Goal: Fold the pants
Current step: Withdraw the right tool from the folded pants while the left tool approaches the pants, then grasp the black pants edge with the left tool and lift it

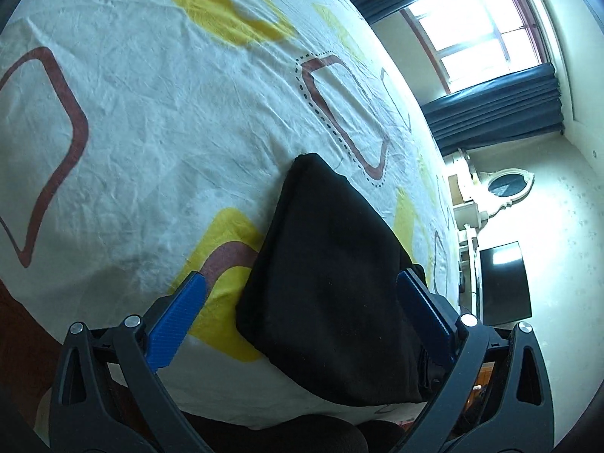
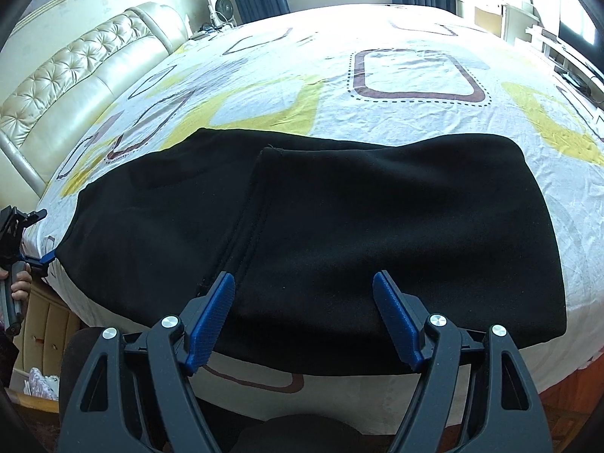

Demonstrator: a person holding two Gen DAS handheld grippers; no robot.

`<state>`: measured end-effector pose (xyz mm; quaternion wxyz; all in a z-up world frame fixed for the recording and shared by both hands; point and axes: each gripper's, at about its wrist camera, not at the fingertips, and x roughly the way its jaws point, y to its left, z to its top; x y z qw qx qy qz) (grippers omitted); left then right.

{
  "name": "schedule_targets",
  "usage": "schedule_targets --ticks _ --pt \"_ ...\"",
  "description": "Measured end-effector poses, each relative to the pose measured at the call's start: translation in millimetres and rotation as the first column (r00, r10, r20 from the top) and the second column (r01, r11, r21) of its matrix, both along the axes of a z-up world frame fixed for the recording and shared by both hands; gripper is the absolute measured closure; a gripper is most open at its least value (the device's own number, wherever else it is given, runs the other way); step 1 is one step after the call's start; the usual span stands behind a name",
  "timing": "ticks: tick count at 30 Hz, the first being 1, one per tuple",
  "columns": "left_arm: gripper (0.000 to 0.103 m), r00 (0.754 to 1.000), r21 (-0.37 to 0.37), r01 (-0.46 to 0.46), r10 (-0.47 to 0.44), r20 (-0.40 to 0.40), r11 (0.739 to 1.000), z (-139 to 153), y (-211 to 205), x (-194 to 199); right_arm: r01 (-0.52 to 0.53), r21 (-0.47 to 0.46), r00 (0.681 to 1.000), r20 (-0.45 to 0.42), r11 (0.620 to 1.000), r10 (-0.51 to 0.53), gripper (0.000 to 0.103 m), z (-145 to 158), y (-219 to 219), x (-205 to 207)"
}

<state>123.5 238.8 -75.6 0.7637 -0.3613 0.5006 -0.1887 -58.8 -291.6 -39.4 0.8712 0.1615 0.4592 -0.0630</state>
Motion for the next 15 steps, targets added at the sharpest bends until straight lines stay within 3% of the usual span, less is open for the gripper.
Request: schedule_targets --ticks 4,8,15 --pt "0.003 0.997 -0.121 0.078 -0.079 -0.005 0.99 -10.3 -12.3 14.0 0.0 0.007 1.0 0.006 1.0 0.0 0.024 -0.1 3.3 -1.7" --pt "0.003 0.986 -0.061 0.166 -0.167 -0.02 0.984 -19.0 -18.7 33.2 -0.004 0.013 1.0 0.013 1.0 0.004 0.024 1.6 5.8 -5.1" --pt "0.003 0.956 -0.21 0.26 -0.281 -0.08 0.943 -32.3 -3.3 57.6 -0.009 0.054 1.0 0.023 0.998 0.008 0.024 1.8 9.9 -5.8"
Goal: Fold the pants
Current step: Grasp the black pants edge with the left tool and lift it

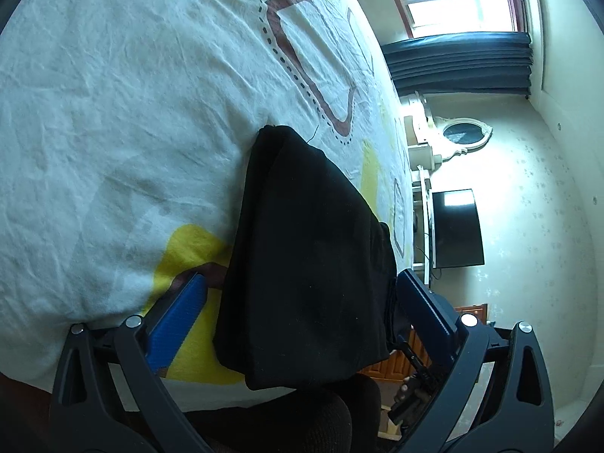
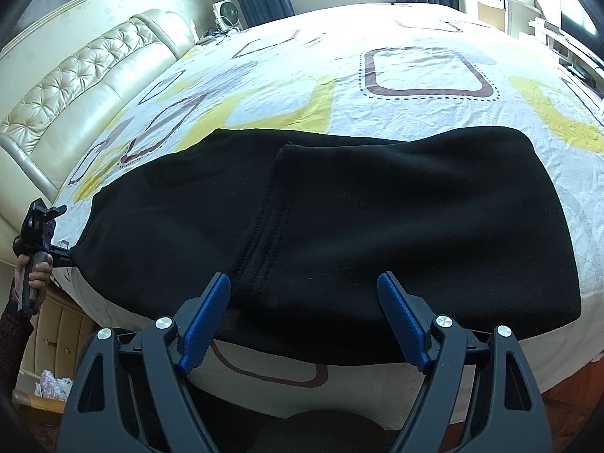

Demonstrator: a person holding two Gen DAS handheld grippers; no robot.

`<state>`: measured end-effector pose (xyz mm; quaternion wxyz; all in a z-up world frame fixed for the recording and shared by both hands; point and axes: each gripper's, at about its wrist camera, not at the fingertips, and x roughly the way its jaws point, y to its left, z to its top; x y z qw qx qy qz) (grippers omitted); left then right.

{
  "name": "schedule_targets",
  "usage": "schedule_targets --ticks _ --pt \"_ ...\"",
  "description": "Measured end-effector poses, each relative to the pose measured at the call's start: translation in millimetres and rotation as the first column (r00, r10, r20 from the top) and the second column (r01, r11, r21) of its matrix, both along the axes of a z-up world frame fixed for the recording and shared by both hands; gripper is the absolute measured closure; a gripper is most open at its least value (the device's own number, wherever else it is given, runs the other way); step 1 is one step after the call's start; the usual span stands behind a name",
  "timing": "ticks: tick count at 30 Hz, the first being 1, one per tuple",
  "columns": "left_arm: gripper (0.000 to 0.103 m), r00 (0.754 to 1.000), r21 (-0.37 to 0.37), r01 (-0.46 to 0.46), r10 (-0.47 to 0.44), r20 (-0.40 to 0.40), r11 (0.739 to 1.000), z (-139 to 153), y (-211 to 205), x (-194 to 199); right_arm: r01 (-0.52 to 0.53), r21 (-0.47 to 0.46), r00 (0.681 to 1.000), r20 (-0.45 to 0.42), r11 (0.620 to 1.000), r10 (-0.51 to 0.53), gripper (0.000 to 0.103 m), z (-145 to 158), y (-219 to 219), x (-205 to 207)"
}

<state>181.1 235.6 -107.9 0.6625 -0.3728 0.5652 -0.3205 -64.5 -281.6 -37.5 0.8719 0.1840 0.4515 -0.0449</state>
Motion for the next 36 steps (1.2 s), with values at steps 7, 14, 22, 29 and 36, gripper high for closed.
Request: schedule_targets --ticks 7,14,22,29,36 --pt "0.003 0.988 0.253 0.118 -0.14 0.071 0.96 13.8 -41.8 -0.3 0.008 0.034 1.0 0.005 0.999 -0.008 0.022 -2.0 -1.4 1.8" --pt "0.003 0.963 0.33 0.176 -0.232 0.14 0.928 18.6 -85.2 -7.5 0.017 0.069 1.0 0.011 0.997 -0.018 0.021 -2.4 -2.9 1.1" --pt "0.064 0.978 0.363 0.132 -0.181 0.104 0.922 12.7 -60.0 -5.5 0.023 0.11 1.0 0.013 0.994 -0.025 0.021 -2.6 -6.0 2.1" --pt "0.086 0.971 0.358 0.106 -0.173 0.162 0.928 37.5 -74.6 -15.3 0.037 0.113 0.999 0.022 0.993 -0.04 0.021 -0.3 -8.8 0.4" --pt "0.088 0.941 0.246 0.13 -0.198 0.275 0.961 107.3 -107.9 -33.7 0.078 0.132 0.995 0.051 0.988 -0.086 0.021 9.8 -20.3 -4.3"
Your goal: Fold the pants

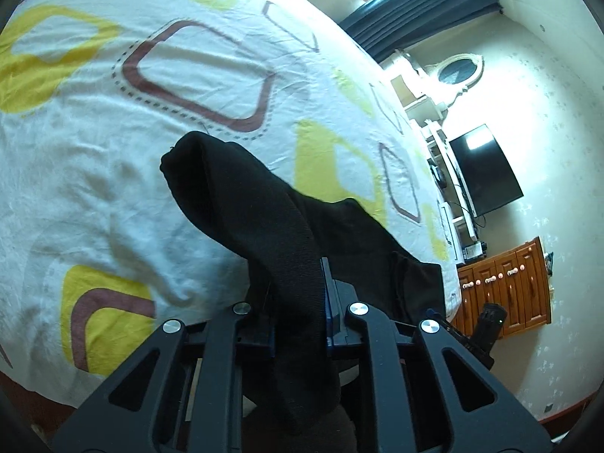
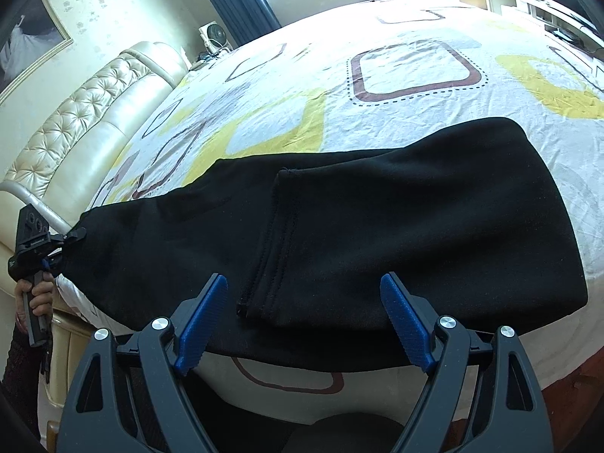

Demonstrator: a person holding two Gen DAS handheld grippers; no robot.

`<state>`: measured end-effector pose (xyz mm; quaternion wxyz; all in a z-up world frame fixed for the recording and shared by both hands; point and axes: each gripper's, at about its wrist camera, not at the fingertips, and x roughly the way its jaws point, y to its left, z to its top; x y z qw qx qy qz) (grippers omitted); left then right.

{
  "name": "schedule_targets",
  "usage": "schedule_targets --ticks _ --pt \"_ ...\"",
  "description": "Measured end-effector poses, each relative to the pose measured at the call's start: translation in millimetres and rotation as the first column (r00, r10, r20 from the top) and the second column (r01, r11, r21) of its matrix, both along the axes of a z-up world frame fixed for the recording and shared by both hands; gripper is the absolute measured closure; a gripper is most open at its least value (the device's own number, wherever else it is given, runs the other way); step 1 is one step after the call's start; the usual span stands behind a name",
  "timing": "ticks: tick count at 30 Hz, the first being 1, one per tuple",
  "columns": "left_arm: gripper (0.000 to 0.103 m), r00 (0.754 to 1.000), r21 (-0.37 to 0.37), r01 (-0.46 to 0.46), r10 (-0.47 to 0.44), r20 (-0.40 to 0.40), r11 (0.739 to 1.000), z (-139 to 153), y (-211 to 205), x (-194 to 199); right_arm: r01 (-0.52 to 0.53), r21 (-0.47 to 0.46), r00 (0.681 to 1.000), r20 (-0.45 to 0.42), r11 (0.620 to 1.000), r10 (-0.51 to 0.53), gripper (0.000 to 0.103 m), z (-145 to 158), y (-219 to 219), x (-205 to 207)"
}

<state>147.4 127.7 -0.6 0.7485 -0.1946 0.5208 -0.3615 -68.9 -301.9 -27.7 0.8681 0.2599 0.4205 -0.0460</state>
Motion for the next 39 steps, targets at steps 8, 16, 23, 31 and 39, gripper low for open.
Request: schedule_targets --ticks 8,16,23,31,39 --pt "0.088 0.976 -0.013 0.179 -0.175 0.127 0.984 67.8 -106.7 -39.6 0.045 0.032 0.999 0.018 0.998 -0.046 0.021 6.7 -19.5 -2.3" --pt "0.088 0.928 0.114 0.338 -0.351 0.124 0.934 47.6 -247.6 -80.7 0.095 0.112 0.996 -0.01 0.989 -0.094 0.021 -6.7 -35.1 -3.8" --pt "0.088 0.91 0.249 0.388 -0.412 0.052 0.887 -13.9 -329.7 -101.1 0.21 0.128 0.976 0.022 0.969 -0.215 0.021 -1.6 -70.7 -15.4" --pt "0.088 0.902 0.38 0.368 -0.425 0.078 0.849 -41.5 -361.2 -120.0 0.255 0.212 0.964 0.015 0.943 -0.264 0.021 -10.0 -88.9 -18.8" --pt "0.088 0.91 0.417 0.338 -0.407 0.086 0.844 -38.7 -366.2 -122.6 0.258 0.21 0.963 0.018 0.943 -0.268 0.021 -10.8 -89.0 -21.7"
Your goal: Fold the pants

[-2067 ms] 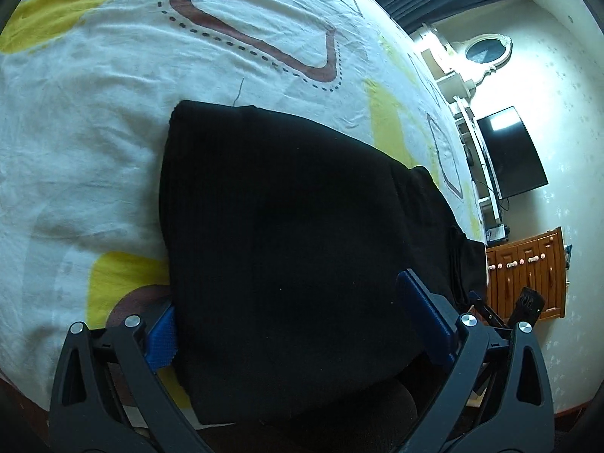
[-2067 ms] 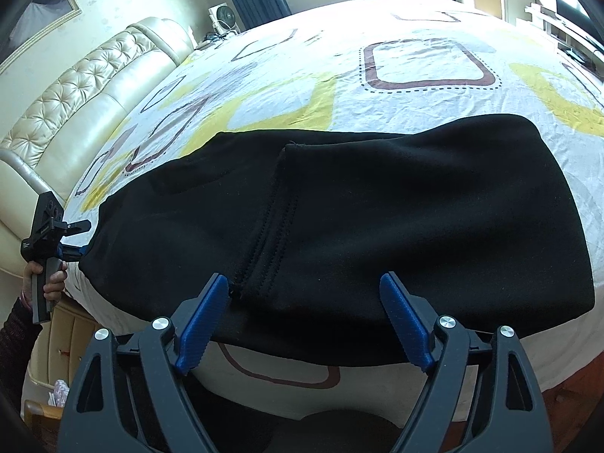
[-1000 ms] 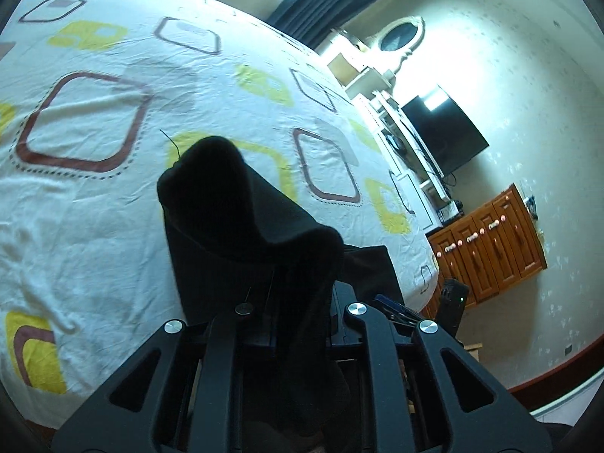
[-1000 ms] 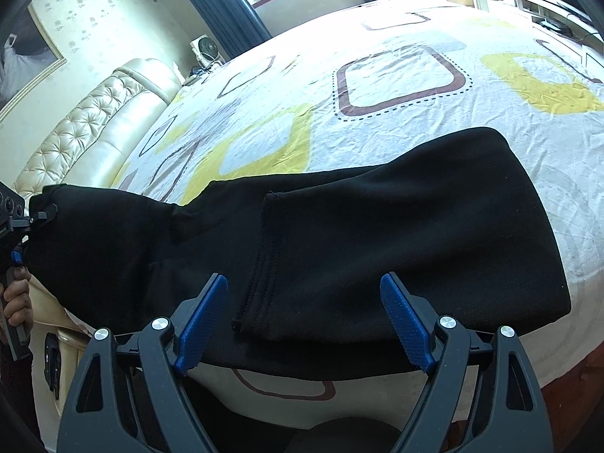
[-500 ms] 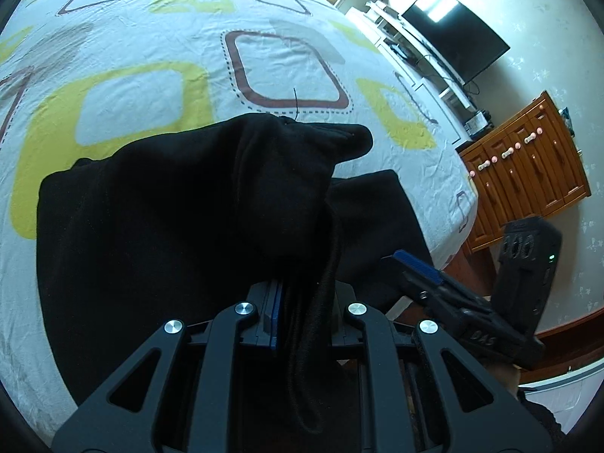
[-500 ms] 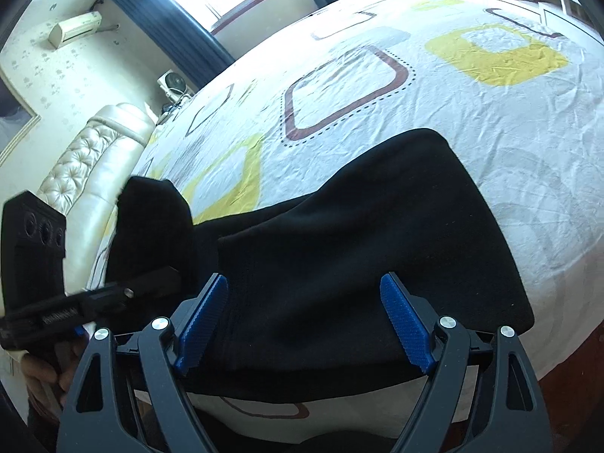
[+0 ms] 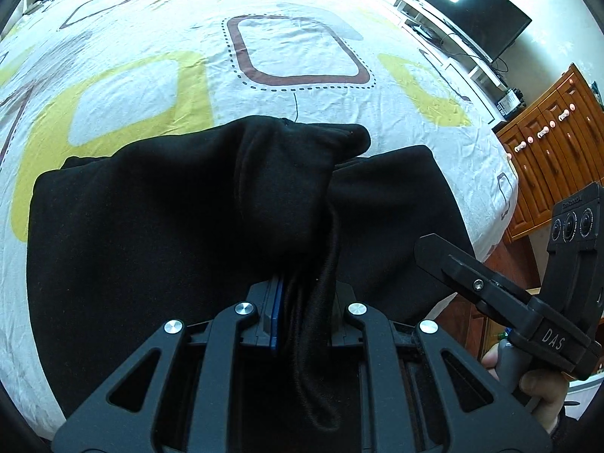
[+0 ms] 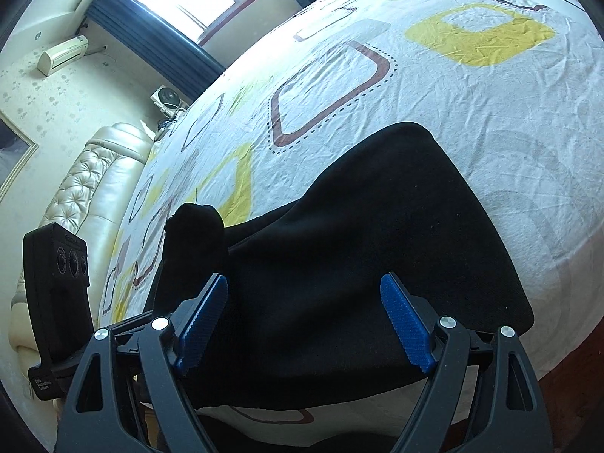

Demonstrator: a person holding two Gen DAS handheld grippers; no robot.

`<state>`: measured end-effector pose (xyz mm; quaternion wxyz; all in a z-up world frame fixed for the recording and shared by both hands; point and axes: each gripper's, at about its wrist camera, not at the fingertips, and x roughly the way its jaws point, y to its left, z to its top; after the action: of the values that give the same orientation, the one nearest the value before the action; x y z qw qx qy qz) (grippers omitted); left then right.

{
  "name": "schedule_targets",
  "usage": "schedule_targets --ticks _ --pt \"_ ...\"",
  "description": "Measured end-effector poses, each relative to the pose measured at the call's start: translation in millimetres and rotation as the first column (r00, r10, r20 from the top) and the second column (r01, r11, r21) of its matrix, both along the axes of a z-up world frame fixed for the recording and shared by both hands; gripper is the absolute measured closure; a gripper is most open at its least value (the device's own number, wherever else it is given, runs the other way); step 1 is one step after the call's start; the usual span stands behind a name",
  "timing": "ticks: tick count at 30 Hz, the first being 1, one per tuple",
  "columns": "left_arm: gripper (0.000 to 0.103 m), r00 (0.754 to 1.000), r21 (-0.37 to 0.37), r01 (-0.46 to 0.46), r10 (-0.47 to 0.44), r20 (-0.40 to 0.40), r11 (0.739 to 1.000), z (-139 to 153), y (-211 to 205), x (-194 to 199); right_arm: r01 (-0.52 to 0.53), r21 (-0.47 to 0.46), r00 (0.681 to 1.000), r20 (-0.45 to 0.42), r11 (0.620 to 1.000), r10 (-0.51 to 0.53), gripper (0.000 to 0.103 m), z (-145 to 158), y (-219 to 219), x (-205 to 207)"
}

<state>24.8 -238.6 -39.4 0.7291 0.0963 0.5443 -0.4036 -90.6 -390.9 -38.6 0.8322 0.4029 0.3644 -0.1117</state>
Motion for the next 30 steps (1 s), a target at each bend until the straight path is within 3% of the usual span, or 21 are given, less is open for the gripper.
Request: schedule_targets --ticks 5,7,9,10,12,14,18,21,26,30 --pt "0.087 0.999 0.026 -0.036 0.035 0.036 0.999 3.9 -1.1 -6.9 -0.005 -0.002 1.0 -0.005 1.0 0.005 0.021 -0.7 0.6 -0.1" --pt "0.083 0.997 0.035 -0.043 0.041 0.059 0.998 6.9 -1.4 -11.8 -0.006 -0.001 1.0 -0.006 1.0 0.006 0.021 -1.6 -0.6 0.3" --pt "0.063 0.996 0.023 -0.055 0.053 0.078 0.998 11.0 -0.2 -15.6 -0.008 -0.001 1.0 -0.008 1.0 0.008 0.021 -1.8 -0.1 1.1" --pt "0.058 0.993 0.023 -0.075 0.072 0.093 0.997 13.5 1.7 -16.5 -0.002 0.007 1.0 0.0 1.0 0.002 0.021 -2.1 -0.6 0.7" --pt "0.034 0.986 0.035 -0.123 0.119 0.114 0.992 15.9 7.2 -16.0 0.009 0.036 1.0 0.009 0.999 -0.009 0.021 -4.0 -3.9 -1.2" --pt "0.024 0.984 0.009 -0.154 0.153 0.087 0.988 17.4 17.4 -13.8 0.02 0.06 1.0 0.023 0.998 -0.021 0.021 -4.5 -7.5 -3.4" --pt "0.02 0.975 -0.028 -0.205 0.206 0.082 0.978 23.3 45.4 -12.5 0.019 0.071 0.999 0.03 0.997 -0.021 0.021 -2.7 -7.5 -3.8" --pt "0.011 0.952 -0.039 -0.256 0.259 0.165 0.966 34.4 79.7 -15.5 0.0 0.091 0.999 0.049 0.996 -0.005 0.021 -0.8 -9.2 -2.5" --pt "0.011 0.872 -0.004 -0.377 0.357 0.335 0.926 37.4 147.1 -14.9 -0.096 0.182 0.993 0.088 0.979 0.081 0.021 -4.4 -13.8 9.9" --pt "0.011 0.841 0.02 -0.443 0.408 0.356 0.896 25.1 187.4 -2.7 -0.203 0.252 0.977 0.116 0.946 0.179 0.021 -8.6 -10.3 27.8"
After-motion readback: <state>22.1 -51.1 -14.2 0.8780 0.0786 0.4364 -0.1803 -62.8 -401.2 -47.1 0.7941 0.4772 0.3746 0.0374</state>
